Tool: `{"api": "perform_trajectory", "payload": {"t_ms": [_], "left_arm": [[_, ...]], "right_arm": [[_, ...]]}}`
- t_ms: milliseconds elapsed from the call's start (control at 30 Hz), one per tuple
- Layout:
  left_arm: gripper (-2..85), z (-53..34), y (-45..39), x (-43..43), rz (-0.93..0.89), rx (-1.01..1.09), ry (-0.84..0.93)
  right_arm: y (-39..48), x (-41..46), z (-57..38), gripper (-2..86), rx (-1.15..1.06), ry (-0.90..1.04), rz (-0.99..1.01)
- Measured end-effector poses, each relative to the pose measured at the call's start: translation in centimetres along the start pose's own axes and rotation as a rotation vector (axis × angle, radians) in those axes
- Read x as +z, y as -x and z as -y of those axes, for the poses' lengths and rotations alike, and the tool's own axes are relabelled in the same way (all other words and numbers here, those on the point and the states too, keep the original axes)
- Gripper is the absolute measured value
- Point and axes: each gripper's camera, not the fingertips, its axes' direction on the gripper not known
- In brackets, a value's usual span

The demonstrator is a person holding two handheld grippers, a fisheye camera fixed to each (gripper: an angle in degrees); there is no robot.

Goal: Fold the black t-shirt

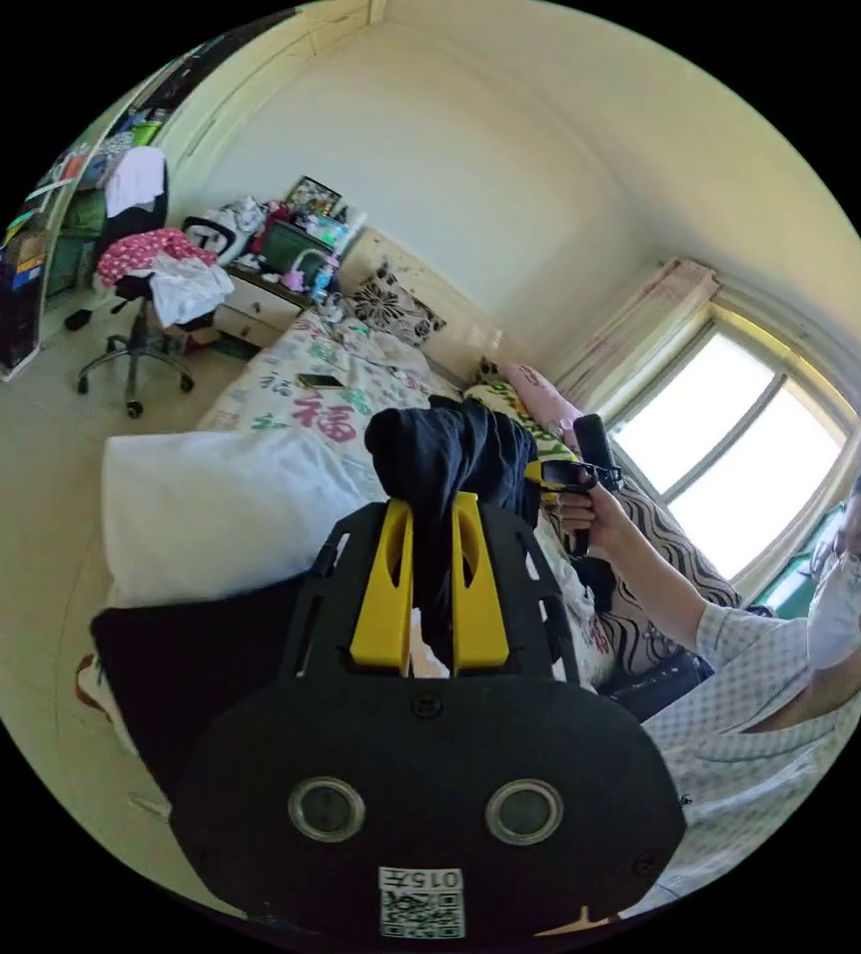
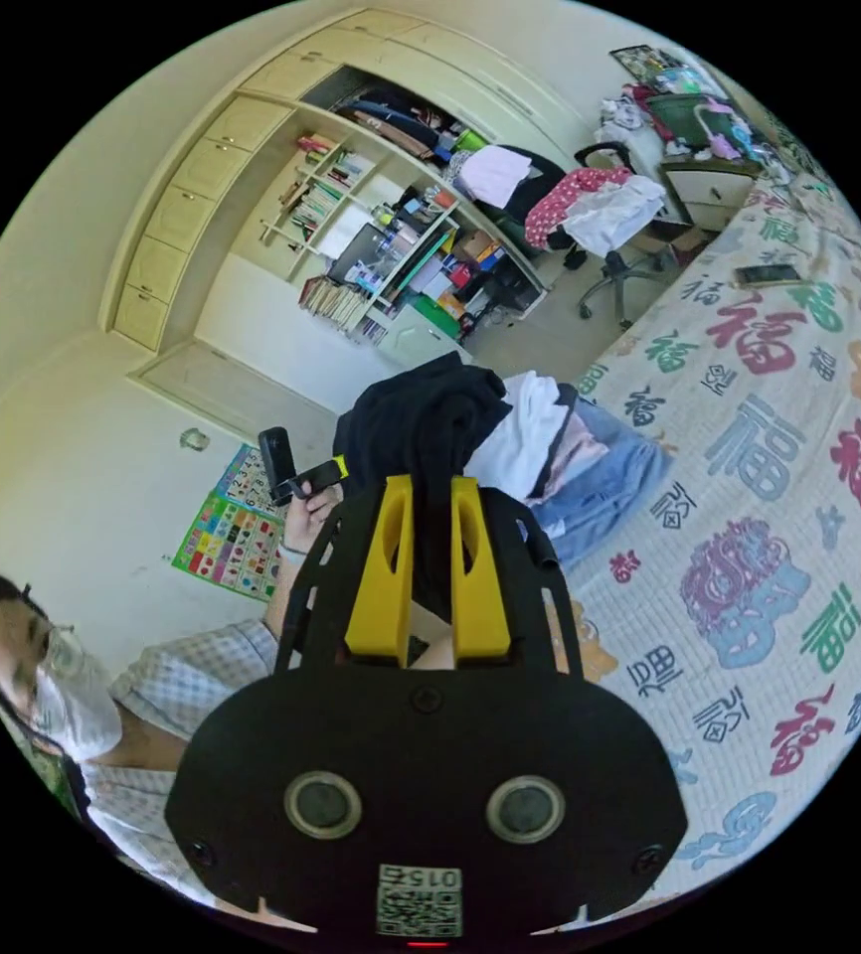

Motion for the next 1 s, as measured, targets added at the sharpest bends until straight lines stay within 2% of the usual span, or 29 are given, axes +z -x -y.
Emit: {"api": "perform_trajectory", "payload": {"t_ms": [167,267,333,400,467,567,700,767,933,1000], "left_arm": [[6.2,-0.3,8.7,-4.5,0.139,-0.273,-0.077],[7.2,-2.1,11.7,-2.8,0.157,-0.388,-0.023],[8.4,-3.3,12.0,-2.7,0.114,-0.42,-0.07],[10.0,-4.2,11.0,-3.1,0.1,-0.404,-0.126],[10.6,-5.6,7.8,-4.0,0.178,-0.336,-0.205],[10.6,-8.1,2.8,-3.6,0.207,-0.287,-0.312],[8.8,-11.1,-3.7,1.2,0.017,-0.25,-0.404],[9.1,-12.1,-8.1,7.3,-0.036,-0.208,-0.29],[9.6,-14.2,-16.4,21.8,-0.27,-0.131,0.047],[9.6,-15.2,-20.1,26.7,-0.286,-0.076,0.145]], "right_arm": [[2.9,10.8,9.0,3.1,0.051,0.148,-0.22],[3.9,13.9,10.7,3.0,0.096,0.183,-0.355],[5.3,14.0,11.3,4.6,0.085,0.177,-0.364],[7.0,12.7,11.8,6.1,0.057,0.173,-0.355],[9.6,9.3,12.3,6.9,0.038,0.123,-0.504],[12.1,3.1,11.8,7.7,0.05,-0.013,-0.61],[13.1,-5.6,8.8,8.6,0.162,-0.194,-0.52],[13.9,-11.3,5.3,8.5,0.214,-0.338,-0.506],[14.2,-22.4,-3.0,8.4,0.311,-0.487,-0.611],[13.4,-26.5,-6.9,8.4,0.36,-0.523,-0.688]]}}
